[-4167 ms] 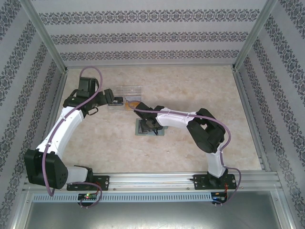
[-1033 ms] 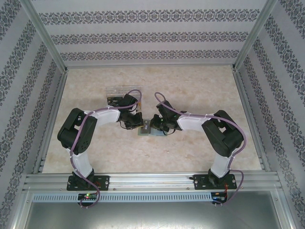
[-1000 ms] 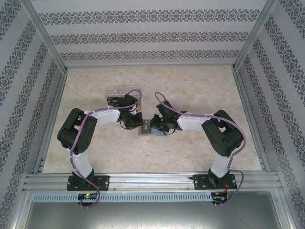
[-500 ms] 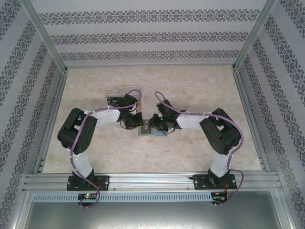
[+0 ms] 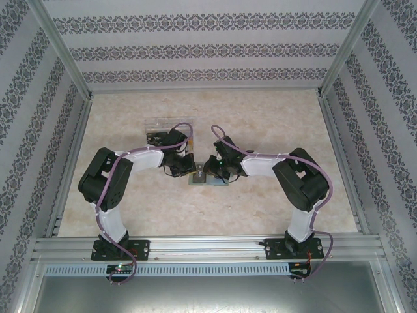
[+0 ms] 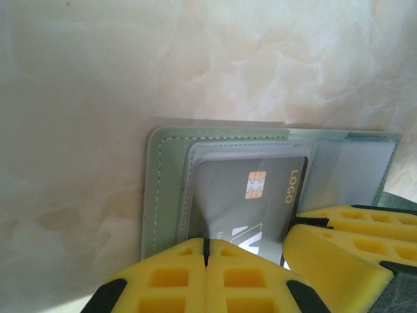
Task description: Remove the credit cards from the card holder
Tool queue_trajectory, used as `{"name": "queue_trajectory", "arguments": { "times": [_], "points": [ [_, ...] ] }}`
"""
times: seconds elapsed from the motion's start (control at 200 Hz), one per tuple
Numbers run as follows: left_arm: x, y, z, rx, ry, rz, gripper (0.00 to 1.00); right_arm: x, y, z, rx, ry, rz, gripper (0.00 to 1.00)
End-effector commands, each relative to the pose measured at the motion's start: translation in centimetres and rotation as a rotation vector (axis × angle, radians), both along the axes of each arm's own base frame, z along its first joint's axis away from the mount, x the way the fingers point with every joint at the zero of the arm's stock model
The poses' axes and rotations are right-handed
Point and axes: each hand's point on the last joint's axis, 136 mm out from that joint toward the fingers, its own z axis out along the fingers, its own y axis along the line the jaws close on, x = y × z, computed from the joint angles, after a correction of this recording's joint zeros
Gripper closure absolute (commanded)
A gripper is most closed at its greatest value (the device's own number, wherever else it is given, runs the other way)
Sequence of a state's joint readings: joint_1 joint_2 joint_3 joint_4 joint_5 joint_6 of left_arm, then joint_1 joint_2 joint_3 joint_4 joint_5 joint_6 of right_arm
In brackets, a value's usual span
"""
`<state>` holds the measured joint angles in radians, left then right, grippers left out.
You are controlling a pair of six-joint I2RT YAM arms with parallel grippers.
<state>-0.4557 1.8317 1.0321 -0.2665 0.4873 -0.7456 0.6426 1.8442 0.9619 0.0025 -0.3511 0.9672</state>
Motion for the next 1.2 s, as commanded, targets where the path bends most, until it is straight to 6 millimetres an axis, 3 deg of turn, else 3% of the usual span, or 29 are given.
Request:
{"name": "queue_trajectory", "arguments": {
  "times": [0.0, 0.285, 0.525, 0.804, 1.194],
  "points": [
    [-3.4, 2.6, -4.9, 0.118, 0.156, 0.036, 1.00, -0.3, 0.8, -0.8, 0.054, 0.027, 0.024, 0.81],
    [-3.9, 2.4, -5.4, 0.098, 0.176, 0.043, 1.00, 0.1, 1.9, 0.3, 0.149, -0.006, 0.037, 0.83],
    [-3.7, 2.8, -5.1, 0.106, 0.166, 0.045, 1.00, 0.2, 1.0, 1.3, 0.169, -0.053, 0.017, 0.86],
    [-3.6, 2.7, -4.7, 0.090, 0.155, 0.034, 0.98, 0.8, 2.2, 4.6, 0.343, -0.137, 0.055, 0.86],
    [-3.7, 2.7, -4.7, 0.095, 0.154, 0.026, 0.97, 0.7, 1.0, 3.7, 0.323, -0.127, 0.015, 0.90]
  ]
}}
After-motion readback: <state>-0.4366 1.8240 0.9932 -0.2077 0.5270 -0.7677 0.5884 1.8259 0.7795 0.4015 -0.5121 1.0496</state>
